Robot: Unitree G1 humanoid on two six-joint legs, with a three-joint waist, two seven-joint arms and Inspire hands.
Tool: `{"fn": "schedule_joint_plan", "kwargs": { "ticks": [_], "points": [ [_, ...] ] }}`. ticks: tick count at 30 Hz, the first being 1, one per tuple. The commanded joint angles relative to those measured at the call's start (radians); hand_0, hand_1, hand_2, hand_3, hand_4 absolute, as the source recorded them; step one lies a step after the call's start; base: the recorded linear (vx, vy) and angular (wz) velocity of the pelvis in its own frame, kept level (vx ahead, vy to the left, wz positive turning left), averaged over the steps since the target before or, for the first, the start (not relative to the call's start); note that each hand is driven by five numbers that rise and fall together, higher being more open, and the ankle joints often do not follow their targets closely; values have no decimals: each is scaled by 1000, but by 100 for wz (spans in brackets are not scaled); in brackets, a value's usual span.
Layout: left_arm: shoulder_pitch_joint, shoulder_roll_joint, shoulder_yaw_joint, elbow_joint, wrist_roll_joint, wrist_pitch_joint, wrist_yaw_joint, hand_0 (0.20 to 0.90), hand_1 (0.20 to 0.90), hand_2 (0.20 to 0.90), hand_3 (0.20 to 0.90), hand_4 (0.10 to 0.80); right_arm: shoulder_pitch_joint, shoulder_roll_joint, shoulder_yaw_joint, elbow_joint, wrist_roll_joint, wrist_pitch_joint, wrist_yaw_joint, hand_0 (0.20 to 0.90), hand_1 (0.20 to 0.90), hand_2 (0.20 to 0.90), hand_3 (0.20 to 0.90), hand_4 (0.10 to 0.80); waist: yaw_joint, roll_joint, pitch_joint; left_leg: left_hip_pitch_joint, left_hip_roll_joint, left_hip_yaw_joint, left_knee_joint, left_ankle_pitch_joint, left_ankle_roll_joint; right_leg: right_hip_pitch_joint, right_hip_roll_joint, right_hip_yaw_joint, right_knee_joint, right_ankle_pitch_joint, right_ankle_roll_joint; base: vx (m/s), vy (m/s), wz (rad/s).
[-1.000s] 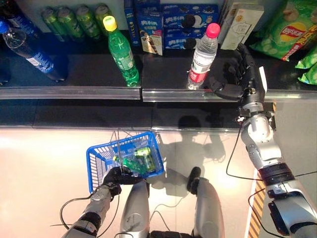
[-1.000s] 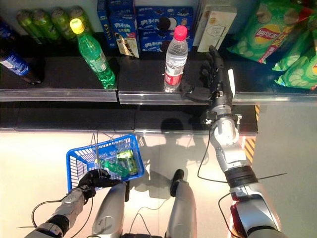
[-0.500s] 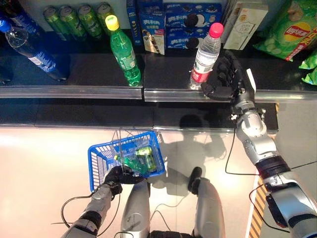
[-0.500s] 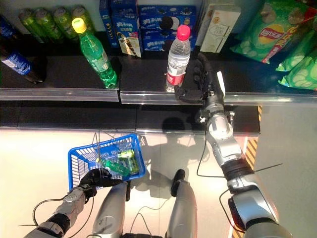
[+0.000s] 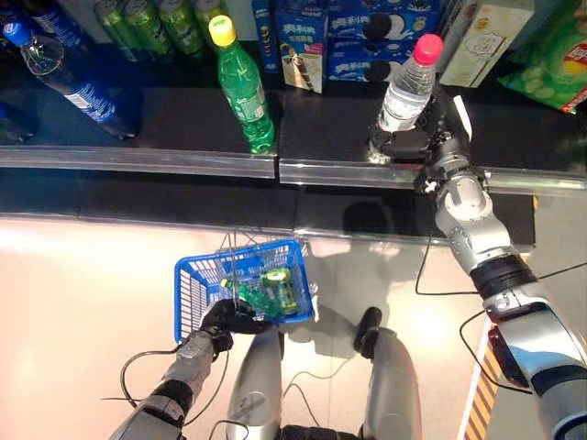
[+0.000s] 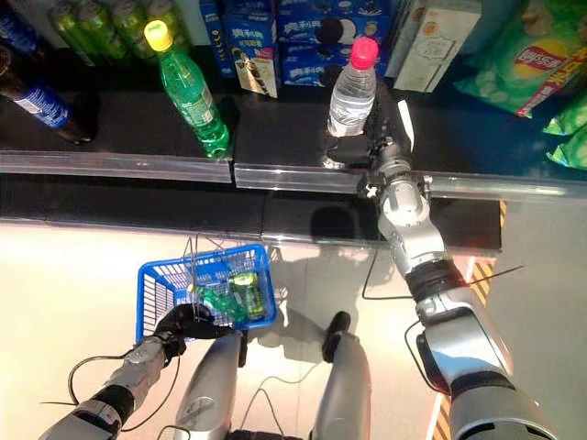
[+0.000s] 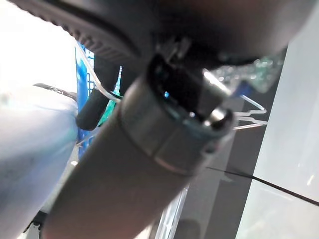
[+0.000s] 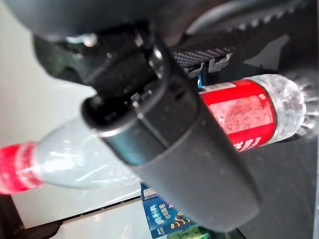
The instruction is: Pick up the drink and place into the basket.
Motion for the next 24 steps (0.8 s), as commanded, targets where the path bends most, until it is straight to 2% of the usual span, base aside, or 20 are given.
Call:
{"fn": "schedule_joint_plan", "kwargs": {
  "ticks": [1, 10, 11, 24],
  "points": [
    [102, 91, -47, -72, -6, -23, -20, 300, 300, 300, 200, 100, -169, -65, -12, -44, 43, -71, -10, 900, 900, 900, 900, 800, 35, 9, -21, -121, -46, 16, 85, 55, 81, 80, 19, 9, -61, 13, 5, 0, 0, 0],
    [80, 88, -57, -82, -21, -18, -12, 300, 300, 300, 200, 100, -214, -47, -3, -8, 147, -61, 26, 900, 900, 900, 900, 800, 38, 12, -21, -130, -49, 18, 64, 48, 86, 43, 15, 9, -50, 8, 9, -12, 7, 1],
    [77, 86, -60, -81, -25, -18, -10, 300, 300, 300, 200, 100, -215, -42, -2, -8, 160, -76, 39, 300, 300, 300, 200, 100, 38, 12, -21, -130, -49, 18, 61, 48, 86, 38, 14, 9, -51, 9, 9, 0, 0, 0],
    [69, 80, -68, -80, -23, -28, -4, 300, 300, 300, 200, 100, -223, -29, -6, 5, 117, -111, 33, 300, 300, 300, 200, 100, 39, 12, -21, -119, -51, 19, 28, 47, 94, 14, 7, 10, -44, 11, 20, 0, 0, 0]
  ]
}}
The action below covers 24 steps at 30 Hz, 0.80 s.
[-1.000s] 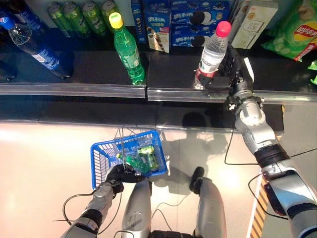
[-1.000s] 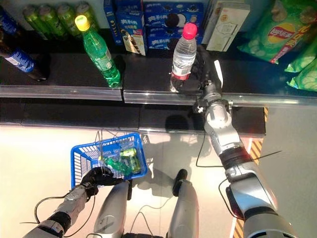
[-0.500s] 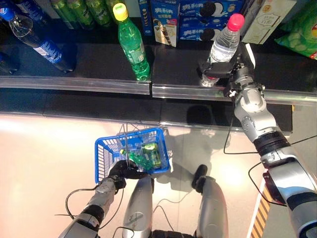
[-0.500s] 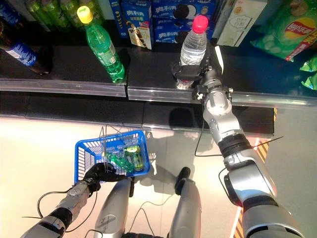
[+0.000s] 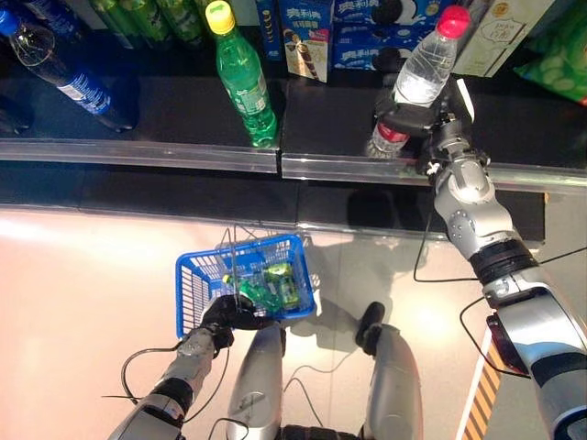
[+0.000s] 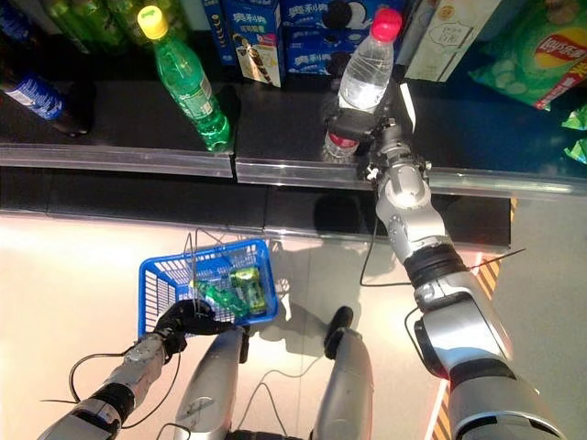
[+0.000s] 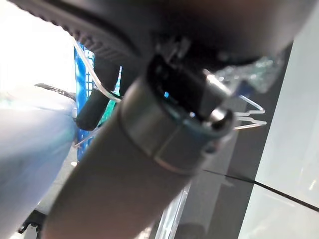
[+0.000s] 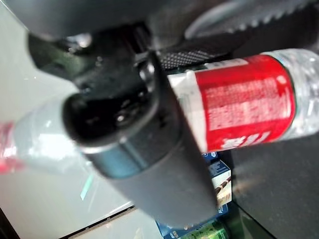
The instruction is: Pick up the drink and place into the basket.
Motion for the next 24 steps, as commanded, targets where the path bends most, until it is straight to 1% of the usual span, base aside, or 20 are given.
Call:
{"fn": "schedule_joint_plan", "kwargs": {
  "ticks": [1, 8, 12, 16, 17, 20, 22, 24],
  "points": [
    [72, 76, -63, -46, -7, -28, -12, 300, 300, 300, 200, 100, -141, -32, -26, -40, -8, -108, 8, 300, 300, 300, 200, 100, 39, 9, -20, -68, -45, 24, 30, 48, 94, 62, 15, 11, -55, 14, 18, 0, 0, 0],
    [76, 74, -59, -60, -7, -27, -4, 300, 300, 300, 200, 100, -140, -37, -26, -75, -68, -123, -18, 300, 300, 300, 200, 100, 35, 10, -20, -53, -46, 26, 11, 50, 96, 61, 11, 15, -62, 19, 23, 0, 0, 0],
    [81, 72, -44, -62, -10, -31, 4, 300, 300, 300, 200, 100, -118, -36, -43, -148, -118, -132, -50, 300, 300, 300, 200, 100, 27, 7, -20, -33, -43, 28, -6, 52, 96, 71, 9, 19, -71, 20, 27, 0, 0, 0],
    [83, 74, -36, -63, -15, -33, 6, 300, 300, 300, 200, 100, -103, -40, -53, -193, -131, -126, -59, 300, 300, 300, 200, 100, 23, 4, -20, -23, -42, 28, -15, 53, 97, 77, 10, 20, -75, 20, 29, 0, 0, 0],
    [90, 75, -17, -58, -13, -39, 1, 300, 300, 300, 200, 100, -62, -41, -69, -253, -147, -124, -64, 300, 300, 300, 200, 100, 17, -3, -22, 15, -41, 31, -43, 59, 97, 107, 13, 22, -96, 23, 30, 0, 0, 0],
    [112, 77, 6, -51, -8, -50, -9, 300, 300, 300, 200, 100, -3, -45, -89, -319, -172, -114, -58, 300, 300, 300, 200, 100, 11, -14, -49, 62, -40, 34, -81, 66, 95, 151, 13, 20, -139, 32, 35, 77, 10, -1],
    [140, 75, 30, -41, 6, -62, -17, 300, 300, 300, 200, 100, 66, -50, -106, -382, -194, -107, -46, 300, 300, 300, 200, 100, 9, -28, -86, 115, -40, 37, -138, 79, 92, 209, 14, 9, -208, 48, 41, 136, -13, 1],
    [150, 74, 39, -41, 11, -64, -19, 300, 300, 300, 200, 100, 88, -50, -112, -401, -199, -106, -43, 300, 300, 300, 200, 100, 8, -33, -97, 133, -41, 38, -158, 84, 91, 231, 15, 5, -234, 54, 43, 96, -10, 2]
  ]
}}
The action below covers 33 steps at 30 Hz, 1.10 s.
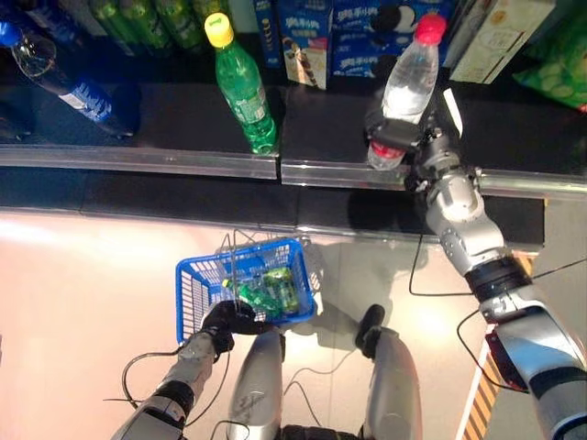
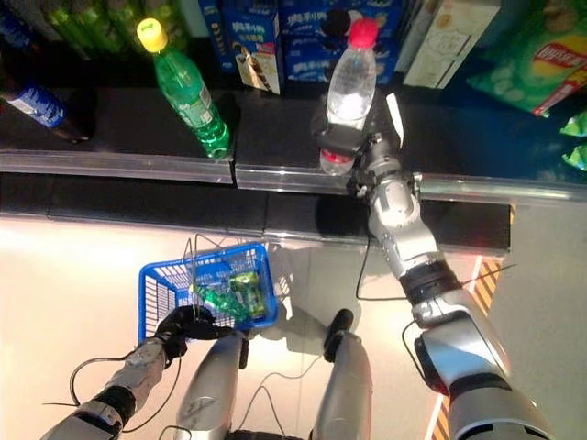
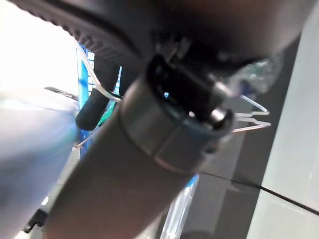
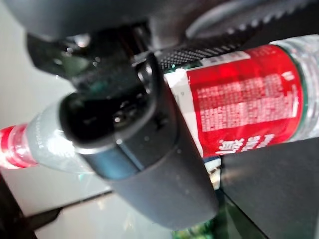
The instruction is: Pick up the drink and place into the basket.
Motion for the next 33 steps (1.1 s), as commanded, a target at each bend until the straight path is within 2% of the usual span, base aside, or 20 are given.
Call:
{"fn": "schedule_joint_plan", "kwargs": {
  "ticks": [1, 6, 16, 22, 33],
  "points": [
    [127, 93, 33, -81, 20, -85, -23, 300, 300, 300, 200, 100, -76, -58, -117, -223, -27, -130, 15, 300, 300, 300, 200, 100, 14, -34, -116, 12, -42, 37, -29, 36, 88, 141, 12, 22, -174, 45, 40, 134, -6, -3],
    [189, 77, 85, -56, 65, -92, -28, 300, 300, 300, 200, 100, 65, -34, -142, -348, -37, -108, 49, 300, 300, 300, 200, 100, 3, -55, -225, 144, -44, 64, -216, 93, 69, 290, 42, -1, -361, 91, 53, 209, 0, -8],
    [239, 68, 157, -22, 49, -125, -42, 300, 300, 300, 200, 100, 227, -12, -145, -467, -30, -111, 92, 300, 300, 300, 200, 100, 1, -61, -376, 275, -21, 121, -404, 154, 50, 422, 61, -49, -521, 147, 70, 111, -7, 1],
    [249, 54, 205, -95, -25, -156, -70, 300, 300, 300, 200, 100, 288, -4, -156, -529, -43, -109, 108, 300, 300, 300, 200, 100, 12, -59, -419, 291, -13, 133, -438, 171, 39, 455, 72, -84, -556, 154, 69, -3, -14, 10],
    [289, 45, 238, -323, -153, -170, -98, 300, 300, 300, 200, 100, 389, 8, -186, -547, -15, -131, 190, 300, 300, 300, 200, 100, 42, -61, -448, 306, -5, 125, -437, 173, 42, 487, 74, -122, -554, 144, 65, -17, -6, 8]
  ]
}}
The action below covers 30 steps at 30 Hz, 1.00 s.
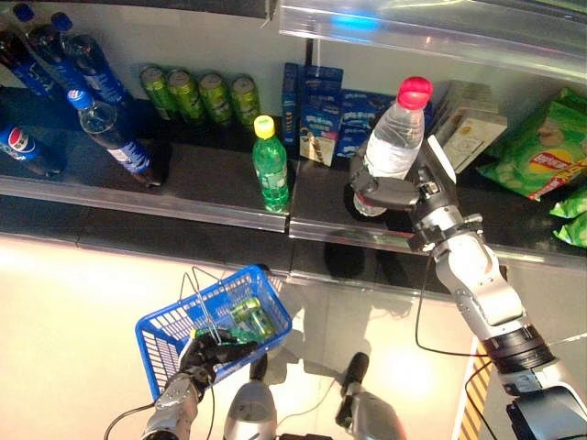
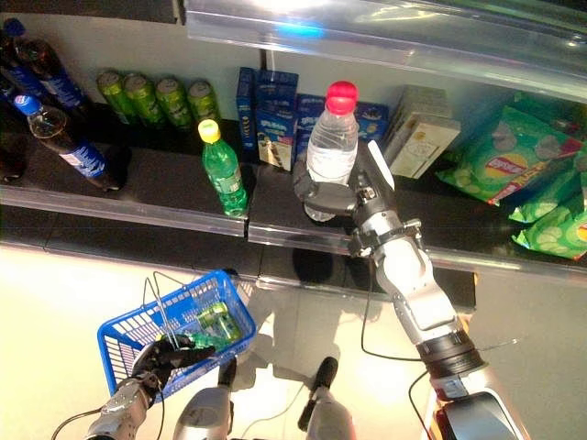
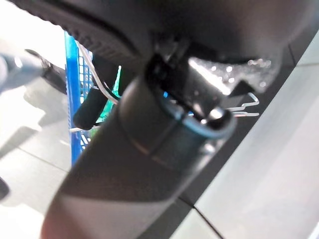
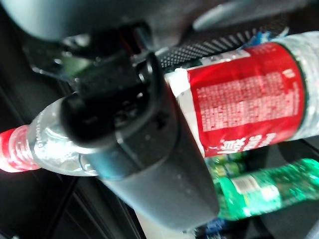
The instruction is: Pick up the drink and place into the basket.
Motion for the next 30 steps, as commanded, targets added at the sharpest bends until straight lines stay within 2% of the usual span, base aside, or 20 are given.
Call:
{"fn": "schedule_joint_plan", "kwargs": {
  "ticks": [1, 6, 17, 18, 20, 22, 23, 24, 26, 27, 28, 29, 30],
  "points": [
    [46, 77, -28, -113, -83, -178, -54, 300, 300, 300, 200, 100, 4, 41, -45, -78, 30, -168, 11, 300, 300, 300, 200, 100, 19, -17, -346, -16, -27, 45, -29, 16, 18, 63, 0, -12, 6, -70, 15, 0, 0, 0],
    [57, 82, -22, -228, -128, -193, -71, 300, 300, 300, 200, 100, 15, 49, -51, -43, 37, -183, 5, 300, 300, 300, 200, 100, 48, -17, -348, -12, -25, 27, -30, 19, 19, 84, 0, -52, 9, -78, 13, -32, -23, 15],
    [72, 105, -9, -479, -177, -155, -80, 300, 300, 300, 200, 100, -4, 76, -21, -9, 47, -190, -14, 300, 300, 300, 200, 100, 117, -22, -345, -14, -36, -24, -23, 19, 28, 116, 13, -106, 22, -102, -1, -5, -25, 18],
    [72, 108, -8, -488, -178, -149, -76, 300, 300, 300, 200, 100, -3, 78, -18, -10, 45, -192, -18, 300, 300, 300, 200, 100, 116, -22, -344, -14, -38, -29, -19, 18, 31, 114, 16, -102, 35, -110, -4, -19, -75, 16],
    [56, 125, -11, -509, -195, -141, -82, 300, 300, 300, 200, 100, 4, 76, -10, -18, 48, -204, -38, 300, 300, 300, 200, 100, 105, -20, -328, -32, -47, -64, 42, 1, 45, 84, 25, -55, 139, -162, -21, -88, -117, 22],
    [7, 145, -23, -525, -203, -118, -108, 300, 300, 300, 200, 100, 26, 64, -12, -35, 38, -222, -84, 300, 300, 300, 200, 100, 73, -18, -301, -82, -58, -126, 123, -12, 72, 4, 23, 29, 310, -188, -23, -167, -193, 89],
    [-23, 157, -35, -525, -214, -112, -122, 300, 300, 300, 200, 100, 50, 64, -15, -35, 32, -249, -92, 300, 300, 300, 200, 100, 52, -12, -279, -95, -58, -163, 142, -17, 87, -38, 38, 80, 385, -202, -26, -166, -330, 186],
    [-36, 172, -53, -516, -229, -144, -134, 300, 300, 300, 200, 100, 83, 74, -17, -30, 18, -286, -85, 300, 300, 300, 200, 100, 37, -5, -255, -93, -49, -206, 128, -4, 82, -47, 74, 106, 388, -238, -44, -140, -341, 195],
    [-37, 171, -59, -522, -258, -154, -147, 300, 300, 300, 200, 100, 72, 72, -16, -35, 22, -271, -89, 300, 300, 300, 200, 100, 42, -2, -242, -117, -44, -219, 103, 46, 47, -2, 91, 106, 302, -228, -49, -94, -205, 128],
    [-43, 167, -60, -538, -285, -144, -154, 300, 300, 300, 200, 100, 57, 64, -20, -33, 10, -255, -88, 300, 300, 300, 200, 100, 46, 3, -232, -158, -37, -204, 99, 91, 24, 33, 108, 109, 254, -224, -54, -109, -124, 85],
    [-54, 158, -58, -552, -293, -125, -164, 300, 300, 300, 200, 100, 42, 59, -20, -26, -2, -246, -96, 300, 300, 300, 200, 100, 44, 6, -224, -189, -24, -164, 104, 117, 11, 56, 116, 100, 226, -225, -59, -167, -119, 110],
    [-74, 141, -66, -558, -282, -112, -173, 300, 300, 300, 200, 100, 24, 57, -22, -17, -9, -229, -104, 300, 300, 300, 200, 100, 36, 2, -220, -216, -11, -111, 128, 124, 2, 79, 117, 85, 193, -223, -66, -223, -62, 91],
    [-89, 126, -84, -562, -283, -109, -171, 300, 300, 300, 200, 100, 10, 56, -21, -11, -24, -215, -101, 300, 300, 300, 200, 100, 27, -13, -221, -212, -16, -87, 158, 99, 4, 93, 104, 69, 163, -211, -68, -264, 4, 91]
  ]
}}
